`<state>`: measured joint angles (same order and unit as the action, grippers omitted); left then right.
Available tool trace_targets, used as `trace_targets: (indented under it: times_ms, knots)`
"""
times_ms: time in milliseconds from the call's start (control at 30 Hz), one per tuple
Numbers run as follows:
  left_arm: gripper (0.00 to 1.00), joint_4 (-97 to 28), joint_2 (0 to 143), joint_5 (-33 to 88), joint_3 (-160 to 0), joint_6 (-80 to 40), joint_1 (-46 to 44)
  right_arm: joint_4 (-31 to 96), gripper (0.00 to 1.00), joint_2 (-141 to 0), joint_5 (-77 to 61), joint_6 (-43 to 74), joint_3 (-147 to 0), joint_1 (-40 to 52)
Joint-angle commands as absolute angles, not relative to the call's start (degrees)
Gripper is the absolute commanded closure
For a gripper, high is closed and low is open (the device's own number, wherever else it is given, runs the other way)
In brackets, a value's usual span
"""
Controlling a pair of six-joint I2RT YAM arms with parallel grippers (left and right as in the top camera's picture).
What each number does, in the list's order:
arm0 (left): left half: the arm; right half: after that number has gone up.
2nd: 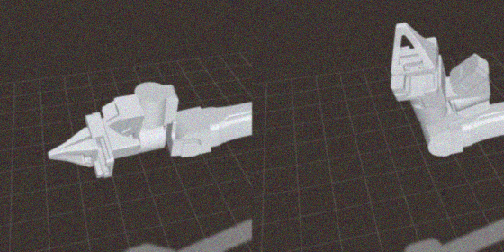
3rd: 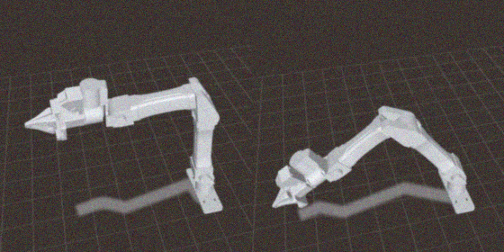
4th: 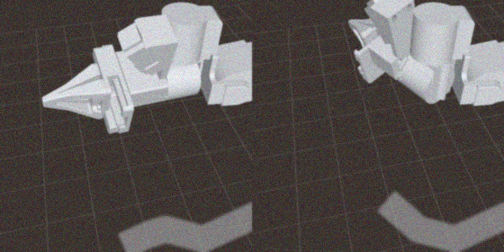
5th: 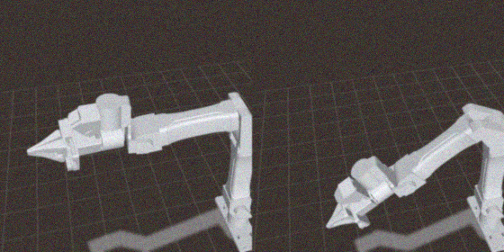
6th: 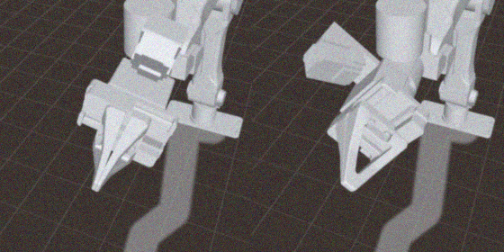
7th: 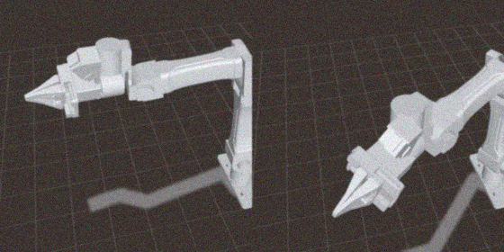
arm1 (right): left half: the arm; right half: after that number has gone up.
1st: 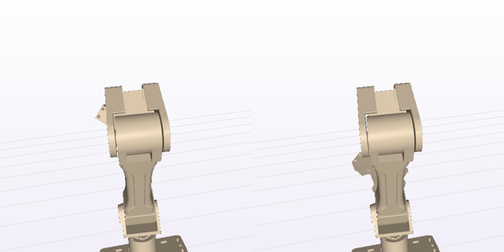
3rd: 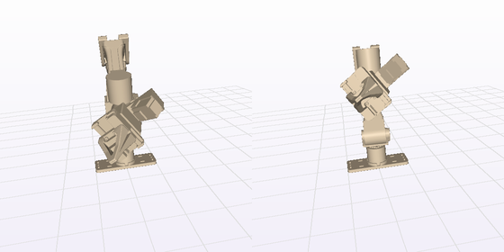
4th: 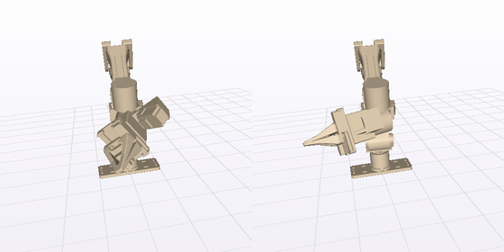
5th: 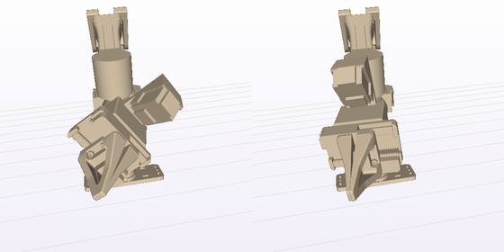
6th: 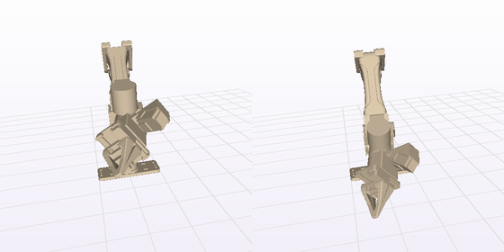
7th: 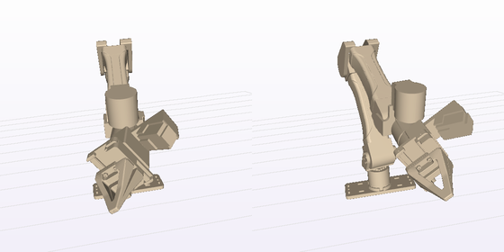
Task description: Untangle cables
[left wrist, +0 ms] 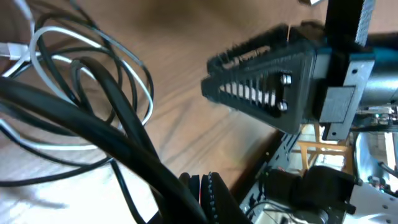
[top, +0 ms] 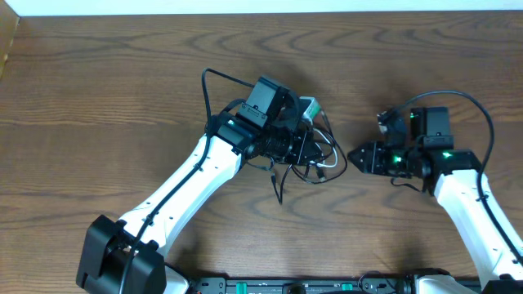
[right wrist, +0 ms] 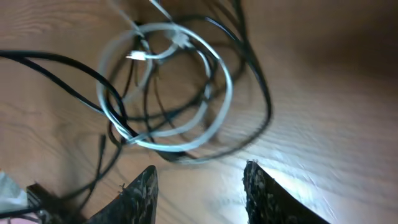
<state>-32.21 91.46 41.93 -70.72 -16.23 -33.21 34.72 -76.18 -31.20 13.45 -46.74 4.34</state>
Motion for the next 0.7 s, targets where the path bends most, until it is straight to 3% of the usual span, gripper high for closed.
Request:
trace_targets:
  times_ms: [0,267,667]
  knots:
    - [0.92,-34.24,91.29,42.70,-70.94,-14.61,-33.23,33.54,0.62,-78.41,-27.75,17.10,-46.33,6.79]
    - [0.92,-41.63,91.29,28.40,-70.94,-14.63,-33.23,33.28,0.66,-86.32,-27.66,21.91,-46.33,9.56]
    - [0.92,-42.39,91.29,27.75,-70.94,-14.63,-33.23,28.23,0.74,-94.17,-32.95,25.12,-46.33,12.49]
